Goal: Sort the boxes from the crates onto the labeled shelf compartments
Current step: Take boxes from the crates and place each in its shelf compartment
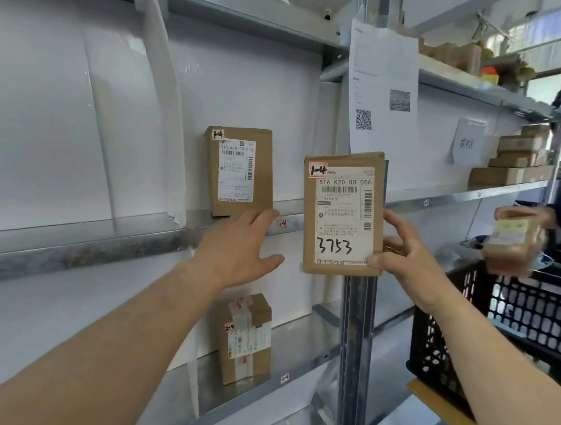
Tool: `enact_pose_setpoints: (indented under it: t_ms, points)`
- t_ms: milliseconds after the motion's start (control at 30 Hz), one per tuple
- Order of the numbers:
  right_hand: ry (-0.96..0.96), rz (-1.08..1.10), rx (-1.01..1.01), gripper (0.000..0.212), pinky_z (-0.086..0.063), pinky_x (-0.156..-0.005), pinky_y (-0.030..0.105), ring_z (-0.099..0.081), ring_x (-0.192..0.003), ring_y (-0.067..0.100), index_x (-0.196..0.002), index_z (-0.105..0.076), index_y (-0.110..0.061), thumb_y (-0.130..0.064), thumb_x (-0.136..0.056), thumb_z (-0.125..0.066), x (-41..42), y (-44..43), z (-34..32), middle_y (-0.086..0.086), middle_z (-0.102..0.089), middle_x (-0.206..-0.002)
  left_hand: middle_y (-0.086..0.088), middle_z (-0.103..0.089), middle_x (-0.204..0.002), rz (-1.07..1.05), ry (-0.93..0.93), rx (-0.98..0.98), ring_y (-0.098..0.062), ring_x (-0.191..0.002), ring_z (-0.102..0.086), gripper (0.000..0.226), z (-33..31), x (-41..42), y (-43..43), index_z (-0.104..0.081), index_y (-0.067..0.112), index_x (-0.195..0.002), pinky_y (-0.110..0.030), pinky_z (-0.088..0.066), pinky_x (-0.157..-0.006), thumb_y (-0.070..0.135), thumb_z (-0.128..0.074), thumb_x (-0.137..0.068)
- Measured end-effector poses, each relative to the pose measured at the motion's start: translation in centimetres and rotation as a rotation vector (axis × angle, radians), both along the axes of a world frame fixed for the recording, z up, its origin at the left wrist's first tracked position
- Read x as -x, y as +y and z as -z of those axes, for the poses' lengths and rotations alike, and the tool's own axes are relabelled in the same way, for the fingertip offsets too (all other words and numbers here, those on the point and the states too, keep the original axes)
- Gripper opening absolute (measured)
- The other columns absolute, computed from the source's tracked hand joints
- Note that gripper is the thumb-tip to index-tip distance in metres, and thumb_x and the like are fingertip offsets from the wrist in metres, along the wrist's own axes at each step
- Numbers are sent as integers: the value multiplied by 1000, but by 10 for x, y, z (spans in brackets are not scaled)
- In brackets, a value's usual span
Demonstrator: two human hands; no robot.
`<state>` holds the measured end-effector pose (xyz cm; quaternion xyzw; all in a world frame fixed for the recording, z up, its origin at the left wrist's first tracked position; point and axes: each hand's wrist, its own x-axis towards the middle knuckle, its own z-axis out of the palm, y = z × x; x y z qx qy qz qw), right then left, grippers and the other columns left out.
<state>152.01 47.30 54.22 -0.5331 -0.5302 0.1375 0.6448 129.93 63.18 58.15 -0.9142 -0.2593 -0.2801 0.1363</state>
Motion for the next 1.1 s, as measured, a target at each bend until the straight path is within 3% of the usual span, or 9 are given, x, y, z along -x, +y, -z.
enact_pose_setpoints:
  t_ms: [100,333,533,633,767,933,1100]
  points:
    - [-15,4,-12,78,-52,-72,21,-68,-96,13,-116,-48,-55,-29,-48,-75,-13,24,-7,-1,-71,-101,2,-35,-149,-10,8,-10,-21,-129,-42,75,-4,-10,17,-19,28,-148,-37,-44,-99,58,-52,-87]
    - [-30,-21,-24,80,-53,-86,38,-67,-101,22,-121,-47,-53,-34,-48,-74,-57,69,-16,4,-72,-105,2,-42,-142,-61,35,-53,-19,-124,-44,72,-11,-42,46,-20,28,-147,-32,-44,-89,58,-50,-88]
    - [-38,-91,-36,75,-46,-100,53,-66,-105,25,-116,-51,-59,-29,-52,-74,-99,110,-35,5,-73,-106,2,-40,-142,-156,18,-8,-20,-127,-39,70,-22,-69,56,-21,28,-146,-35,-43,-90,56,-50,-89]
    - [-72,-118,-23,75,-45,-102,52,-67,-103,22,-118,-49,-58,-25,-56,-74,-114,129,-43,2,-74,-101,3,-33,-149,-201,18,19,-20,-133,-34,74,-28,-85,60,-19,28,-148,-37,-42,-96,55,-53,-88]
    - [-74,-154,-9,67,-44,-104,49,-68,-100,16,-105,-50,-68,-18,-63,-70,-131,157,-49,-4,-74,-96,3,-30,-151,-271,34,12,-20,-135,-33,78,-33,-104,66,-13,29,-150,-37,-41,-97,52,-54,-87]
    - [-33,-250,-6,69,-46,-103,44,-66,-104,22,-109,-51,-65,-21,-61,-72,-143,193,-54,13,-68,-109,2,-36,-146,-317,17,126,-21,-126,-43,79,-36,-126,73,-8,31,-151,-35,-44,-96,43,-54,-87]
    - [-23,-306,2,69,-50,-99,36,-65,-106,21,-117,-47,-56,-13,-69,-72,-148,214,-56,10,-68,-107,7,-55,-131,-186,-272,371,-14,-106,-53,48,-33,-154,79,-36,27,-138,-25,-40,-86,36,-53,-94]
